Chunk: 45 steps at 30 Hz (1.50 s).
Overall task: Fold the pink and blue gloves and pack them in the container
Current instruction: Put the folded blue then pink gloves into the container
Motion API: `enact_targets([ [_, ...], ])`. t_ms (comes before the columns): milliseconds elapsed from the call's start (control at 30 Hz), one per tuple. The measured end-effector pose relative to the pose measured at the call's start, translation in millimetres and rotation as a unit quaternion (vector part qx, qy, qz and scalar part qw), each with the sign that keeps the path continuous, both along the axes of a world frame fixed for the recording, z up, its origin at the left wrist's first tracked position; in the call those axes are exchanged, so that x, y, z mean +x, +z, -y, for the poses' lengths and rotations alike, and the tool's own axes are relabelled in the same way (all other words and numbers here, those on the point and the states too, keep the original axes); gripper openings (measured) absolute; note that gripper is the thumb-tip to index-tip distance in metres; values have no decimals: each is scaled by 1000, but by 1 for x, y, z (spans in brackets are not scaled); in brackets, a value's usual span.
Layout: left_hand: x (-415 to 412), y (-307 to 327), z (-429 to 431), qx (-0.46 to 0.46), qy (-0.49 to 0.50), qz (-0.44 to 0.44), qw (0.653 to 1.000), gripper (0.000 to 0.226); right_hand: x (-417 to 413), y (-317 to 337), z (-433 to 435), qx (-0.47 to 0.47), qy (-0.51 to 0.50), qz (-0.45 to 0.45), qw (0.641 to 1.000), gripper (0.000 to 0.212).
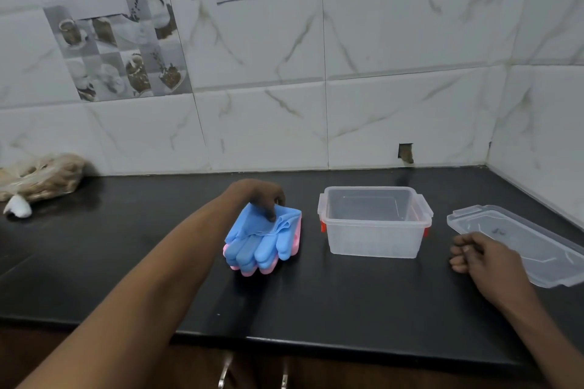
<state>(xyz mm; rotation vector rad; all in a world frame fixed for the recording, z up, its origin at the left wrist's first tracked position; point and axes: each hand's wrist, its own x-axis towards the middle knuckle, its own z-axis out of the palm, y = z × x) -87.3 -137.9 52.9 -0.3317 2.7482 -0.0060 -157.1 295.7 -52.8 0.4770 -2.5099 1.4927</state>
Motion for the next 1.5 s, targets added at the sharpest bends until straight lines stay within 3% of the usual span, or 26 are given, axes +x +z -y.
enact_targets([
  [100,3,20,0,20,6,8,1000,18,0,0,0,-8,0,3,1000,25],
  [433,73,115,-2,232,49,-54,970,36,7,5,0,-23,17,-11,1000,26],
  [633,110,176,-25,421,-21,-166,891,45,68,36,23,-220,107,-20,969,13],
  [700,107,184,-44,486,-65,-178,853,42,95,57,54,-305,202,48,929,40],
  [800,89,176,-78,551,-90,-192,807,36,116,96,94,-441,335,210,806,81],
  [867,74,159,-97,576,-57,-206,789,29,117,118,102,-504,379,234,740,90],
  [900,67,149,-104,584,-31,-213,783,26,113,128,101,-529,373,238,724,91],
  [967,54,129,-116,607,34,-217,764,26,99,142,91,-526,320,249,747,88],
  [1033,44,110,-126,642,104,-207,730,24,80,153,81,-464,269,267,800,68],
  [1167,25,89,-142,670,207,-222,678,9,43,178,71,-356,200,298,863,34],
  [1233,15,84,-148,673,238,-235,660,13,25,188,73,-306,168,301,887,21],
  [1300,5,78,-151,653,259,-247,668,30,7,191,78,-248,132,292,914,18],
  [1367,-3,67,-151,611,274,-249,699,44,-7,188,86,-174,100,287,937,19],
  [1500,-8,40,-150,543,290,-223,756,45,-22,158,100,-87,85,295,948,28],
])
